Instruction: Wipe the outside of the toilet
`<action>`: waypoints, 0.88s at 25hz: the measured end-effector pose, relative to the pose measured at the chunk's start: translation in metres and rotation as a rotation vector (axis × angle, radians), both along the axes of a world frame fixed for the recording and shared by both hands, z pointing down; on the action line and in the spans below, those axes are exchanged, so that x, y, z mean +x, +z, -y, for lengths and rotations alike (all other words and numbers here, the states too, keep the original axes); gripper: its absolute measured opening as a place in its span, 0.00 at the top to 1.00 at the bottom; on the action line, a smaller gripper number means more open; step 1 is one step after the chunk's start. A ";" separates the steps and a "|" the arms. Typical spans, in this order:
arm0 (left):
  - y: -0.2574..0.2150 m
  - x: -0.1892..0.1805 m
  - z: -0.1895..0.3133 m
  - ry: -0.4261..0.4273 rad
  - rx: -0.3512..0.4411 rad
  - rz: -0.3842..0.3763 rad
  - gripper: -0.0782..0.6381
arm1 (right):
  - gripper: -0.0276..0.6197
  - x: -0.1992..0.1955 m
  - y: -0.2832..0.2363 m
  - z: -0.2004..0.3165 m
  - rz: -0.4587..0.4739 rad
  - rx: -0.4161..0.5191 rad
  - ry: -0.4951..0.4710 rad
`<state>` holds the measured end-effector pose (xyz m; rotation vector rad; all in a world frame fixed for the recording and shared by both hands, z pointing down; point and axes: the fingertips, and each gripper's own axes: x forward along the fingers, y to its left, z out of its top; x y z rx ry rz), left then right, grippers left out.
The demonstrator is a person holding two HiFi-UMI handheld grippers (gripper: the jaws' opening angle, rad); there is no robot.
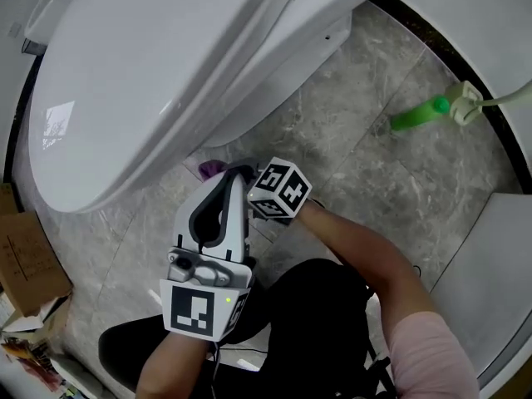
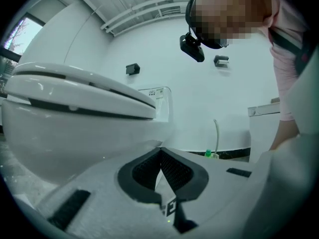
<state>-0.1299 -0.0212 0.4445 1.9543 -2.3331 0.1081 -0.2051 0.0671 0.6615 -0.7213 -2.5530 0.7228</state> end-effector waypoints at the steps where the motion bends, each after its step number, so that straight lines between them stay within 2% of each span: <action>1: -0.005 0.003 0.005 0.009 0.013 -0.001 0.88 | 0.82 0.009 -0.004 0.011 0.003 0.008 0.030; 4: -0.022 0.014 0.025 0.041 0.050 0.001 0.88 | 0.82 0.036 -0.028 0.059 0.023 0.051 0.154; 8: -0.041 0.022 0.048 0.058 0.072 0.005 0.88 | 0.81 0.071 -0.083 0.136 0.075 0.120 0.369; 13: -0.085 0.032 0.078 0.076 0.147 0.016 0.88 | 0.81 0.124 -0.182 0.218 0.190 0.295 0.621; 17: -0.123 0.040 0.097 0.068 0.169 0.082 0.88 | 0.81 0.159 -0.262 0.255 0.256 0.451 0.793; 19: -0.139 0.042 0.102 0.063 0.176 0.092 0.88 | 0.81 0.171 -0.290 0.263 0.270 0.480 0.865; 22: -0.154 0.044 0.107 0.059 0.195 0.097 0.88 | 0.81 0.182 -0.310 0.265 0.281 0.515 0.920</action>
